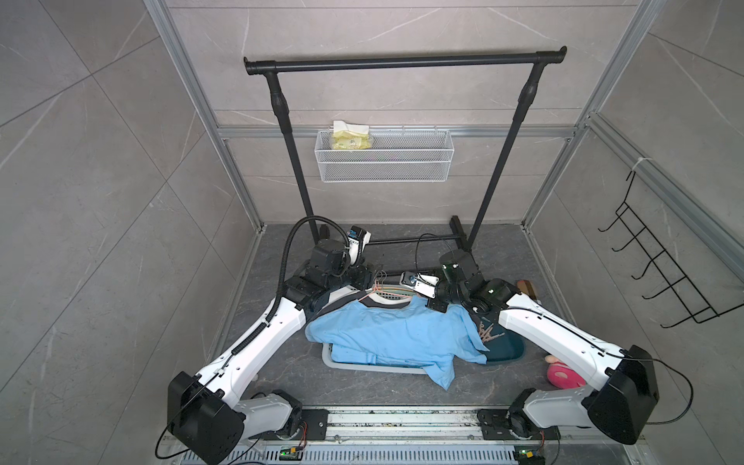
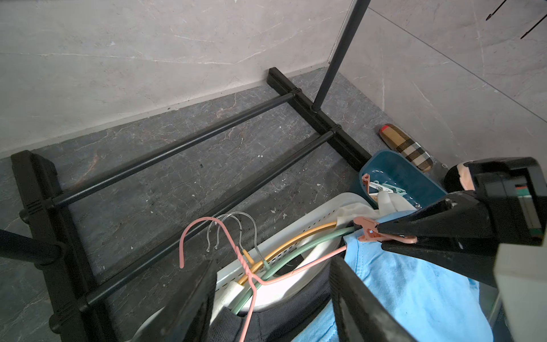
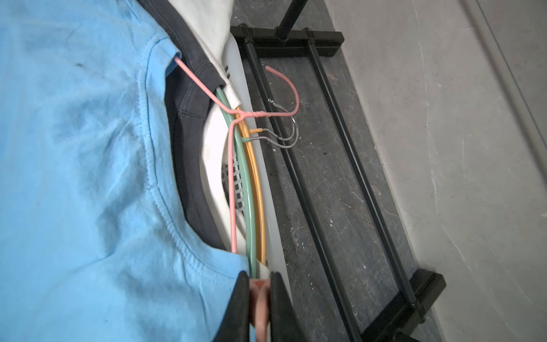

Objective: Use clothespins to secure the t-shirt on both sides of the hanger
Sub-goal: Pick up the hanger from the basket.

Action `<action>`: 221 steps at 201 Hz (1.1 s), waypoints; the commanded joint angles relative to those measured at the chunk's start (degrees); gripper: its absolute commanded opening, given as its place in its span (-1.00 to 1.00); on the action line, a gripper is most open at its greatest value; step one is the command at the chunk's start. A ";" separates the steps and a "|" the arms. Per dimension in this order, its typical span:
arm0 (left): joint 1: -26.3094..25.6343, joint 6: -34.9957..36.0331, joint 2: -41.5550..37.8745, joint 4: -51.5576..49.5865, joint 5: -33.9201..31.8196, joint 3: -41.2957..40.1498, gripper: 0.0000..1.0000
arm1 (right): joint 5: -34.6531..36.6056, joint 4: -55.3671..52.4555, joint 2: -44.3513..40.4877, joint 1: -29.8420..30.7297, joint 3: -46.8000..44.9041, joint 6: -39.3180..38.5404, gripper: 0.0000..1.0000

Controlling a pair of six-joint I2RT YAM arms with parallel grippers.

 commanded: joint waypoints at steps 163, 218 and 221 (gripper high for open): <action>0.05 0.18 3.53 -2.81 0.11 3.21 0.27 | -5.93 -0.49 -0.90 -0.30 -4.14 -10.81 -1.00; 0.08 0.18 3.38 -2.58 0.15 3.05 0.27 | -3.63 2.79 0.65 -0.30 -4.81 -11.36 -1.00; 0.10 0.18 3.38 -2.54 0.15 2.99 0.27 | -3.63 2.91 0.65 -0.29 -4.90 -11.40 -1.00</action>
